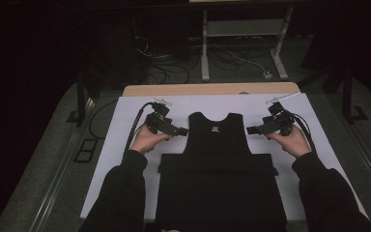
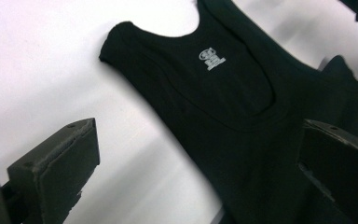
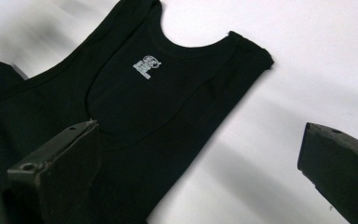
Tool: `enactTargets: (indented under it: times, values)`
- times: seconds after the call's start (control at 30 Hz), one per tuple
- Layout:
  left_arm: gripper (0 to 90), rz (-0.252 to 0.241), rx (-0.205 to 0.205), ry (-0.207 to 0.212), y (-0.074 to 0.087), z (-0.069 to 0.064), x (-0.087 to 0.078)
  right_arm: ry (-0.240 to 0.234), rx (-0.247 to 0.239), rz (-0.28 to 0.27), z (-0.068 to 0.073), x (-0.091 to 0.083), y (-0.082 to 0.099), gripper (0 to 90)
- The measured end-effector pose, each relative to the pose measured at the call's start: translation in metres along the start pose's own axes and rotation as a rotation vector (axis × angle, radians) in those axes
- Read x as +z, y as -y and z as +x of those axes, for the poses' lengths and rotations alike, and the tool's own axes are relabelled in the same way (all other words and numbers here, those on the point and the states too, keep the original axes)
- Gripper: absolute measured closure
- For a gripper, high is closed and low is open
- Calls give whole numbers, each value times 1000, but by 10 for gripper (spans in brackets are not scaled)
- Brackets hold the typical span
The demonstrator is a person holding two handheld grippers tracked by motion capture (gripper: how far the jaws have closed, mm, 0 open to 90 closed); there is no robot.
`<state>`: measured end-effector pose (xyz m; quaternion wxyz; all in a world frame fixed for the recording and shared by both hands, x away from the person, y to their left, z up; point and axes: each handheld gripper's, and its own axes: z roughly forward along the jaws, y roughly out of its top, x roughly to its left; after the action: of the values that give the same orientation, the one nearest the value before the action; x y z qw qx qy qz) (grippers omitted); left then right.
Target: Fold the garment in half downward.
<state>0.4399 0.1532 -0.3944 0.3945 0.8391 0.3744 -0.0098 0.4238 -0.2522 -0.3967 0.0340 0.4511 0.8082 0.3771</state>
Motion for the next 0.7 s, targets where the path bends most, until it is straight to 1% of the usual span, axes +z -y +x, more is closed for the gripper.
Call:
enactTargets:
  times: [0.13,0.23,0.37,0.43,0.53,0.63,0.7]
  values:
    - [0,1,-4,6,-1,0,7,-4,0,3,0,5,0,0]
    - [0,-6,6,20,-3,-3,12,-5,-7,5,1,10,0,0]
    - [0,9,16,21,-5,-6,20,-14,-5,1,2,17,1,0]
    - [0,19,22,15,-6,-6,23,-15,-1,-2,2,19,1,0]
    - [0,11,24,12,-8,-6,27,-13,-6,4,3,22,0,0]
    - [0,5,16,6,-9,-6,31,-6,-7,10,2,27,0,0]
    - [0,12,19,-6,-9,-5,34,-7,-3,4,1,29,0,0]
